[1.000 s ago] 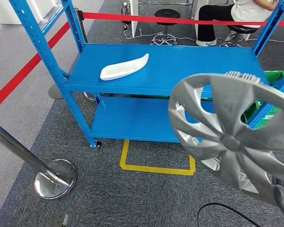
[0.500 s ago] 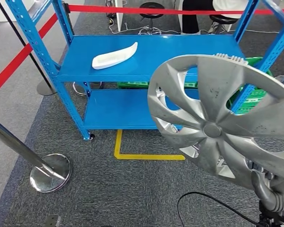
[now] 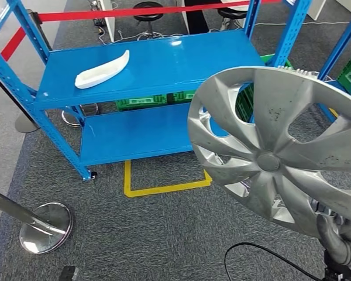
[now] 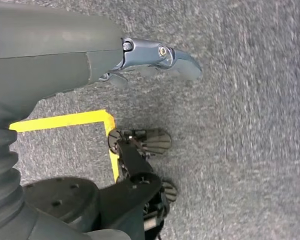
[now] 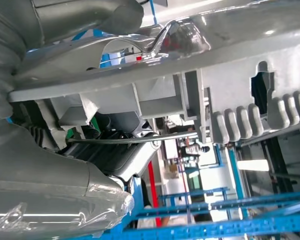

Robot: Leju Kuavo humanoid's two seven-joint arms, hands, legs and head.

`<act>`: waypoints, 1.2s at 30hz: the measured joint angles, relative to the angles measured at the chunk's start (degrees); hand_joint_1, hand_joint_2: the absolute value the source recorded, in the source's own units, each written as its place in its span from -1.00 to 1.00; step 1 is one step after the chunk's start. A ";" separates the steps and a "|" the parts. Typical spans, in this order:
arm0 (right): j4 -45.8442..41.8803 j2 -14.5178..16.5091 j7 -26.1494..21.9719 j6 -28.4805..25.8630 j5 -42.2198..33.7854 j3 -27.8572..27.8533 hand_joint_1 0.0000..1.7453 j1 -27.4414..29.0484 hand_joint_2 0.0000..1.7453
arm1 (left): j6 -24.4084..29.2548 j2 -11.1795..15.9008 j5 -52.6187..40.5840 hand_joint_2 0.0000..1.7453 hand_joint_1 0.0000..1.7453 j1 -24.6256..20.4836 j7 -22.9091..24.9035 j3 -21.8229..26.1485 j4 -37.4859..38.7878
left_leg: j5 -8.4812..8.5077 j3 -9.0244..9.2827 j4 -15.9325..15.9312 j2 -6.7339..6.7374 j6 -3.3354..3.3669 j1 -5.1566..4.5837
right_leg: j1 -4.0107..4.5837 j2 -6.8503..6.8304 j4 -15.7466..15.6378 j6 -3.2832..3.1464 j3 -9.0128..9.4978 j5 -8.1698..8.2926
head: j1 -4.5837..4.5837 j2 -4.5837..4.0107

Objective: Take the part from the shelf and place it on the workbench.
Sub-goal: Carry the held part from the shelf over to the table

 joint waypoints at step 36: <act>-1.23 1.65 2.52 -1.04 -5.67 -10.01 1.00 1.14 1.00 | 0.05 -1.40 -1.21 1.00 -1.00 0.31 2.04 0.35 -0.03 | -7.36 -9.33 17.03 -4.36 -0.63 0.55 | -0.23 4.08 0.79 -0.72 -1.83 0.51 | 0.59 -0.01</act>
